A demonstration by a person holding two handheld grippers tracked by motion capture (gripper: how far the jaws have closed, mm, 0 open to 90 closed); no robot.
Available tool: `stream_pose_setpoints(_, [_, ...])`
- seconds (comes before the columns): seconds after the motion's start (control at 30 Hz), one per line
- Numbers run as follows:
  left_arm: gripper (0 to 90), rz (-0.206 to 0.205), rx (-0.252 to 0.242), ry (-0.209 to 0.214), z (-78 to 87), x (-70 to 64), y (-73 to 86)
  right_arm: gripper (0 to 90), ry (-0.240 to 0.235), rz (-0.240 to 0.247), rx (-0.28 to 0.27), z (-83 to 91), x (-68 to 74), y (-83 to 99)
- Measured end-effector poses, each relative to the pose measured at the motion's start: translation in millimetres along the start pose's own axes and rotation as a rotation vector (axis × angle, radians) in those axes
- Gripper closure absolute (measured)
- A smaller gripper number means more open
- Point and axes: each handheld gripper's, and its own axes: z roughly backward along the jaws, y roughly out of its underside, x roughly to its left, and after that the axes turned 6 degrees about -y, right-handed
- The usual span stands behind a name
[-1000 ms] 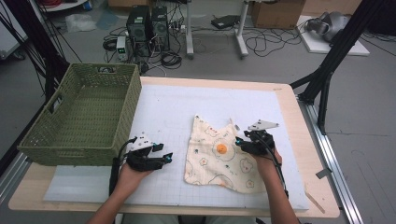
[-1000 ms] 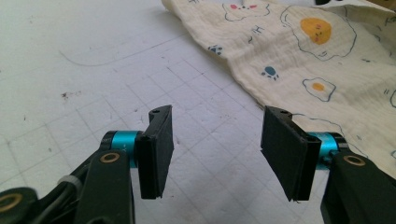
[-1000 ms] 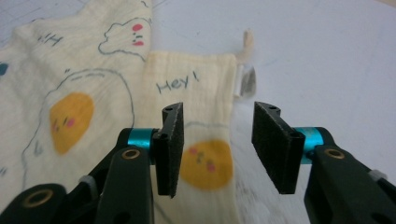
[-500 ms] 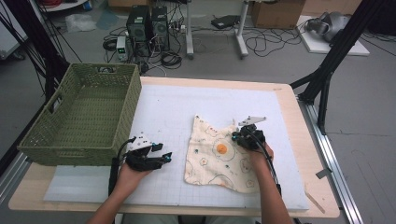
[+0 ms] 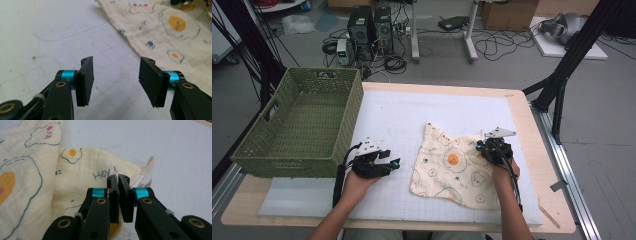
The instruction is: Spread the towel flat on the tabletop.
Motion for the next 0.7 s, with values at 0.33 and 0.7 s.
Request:
stream_pose_setpoints(0.33, [45.8, -0.085, 0.113, 0.049, -47.6, -33.0, -16.5, 86.9, -0.012, -0.001, -0.009, 1.3, 0.4, 0.7])
stream_pose_setpoints(0.7, [83.8, -0.301, 0.154, 0.043, -57.3, -61.2, -14.6, 86.8, -0.019, -0.002, -0.006, 0.7, 1.7, 0.3])
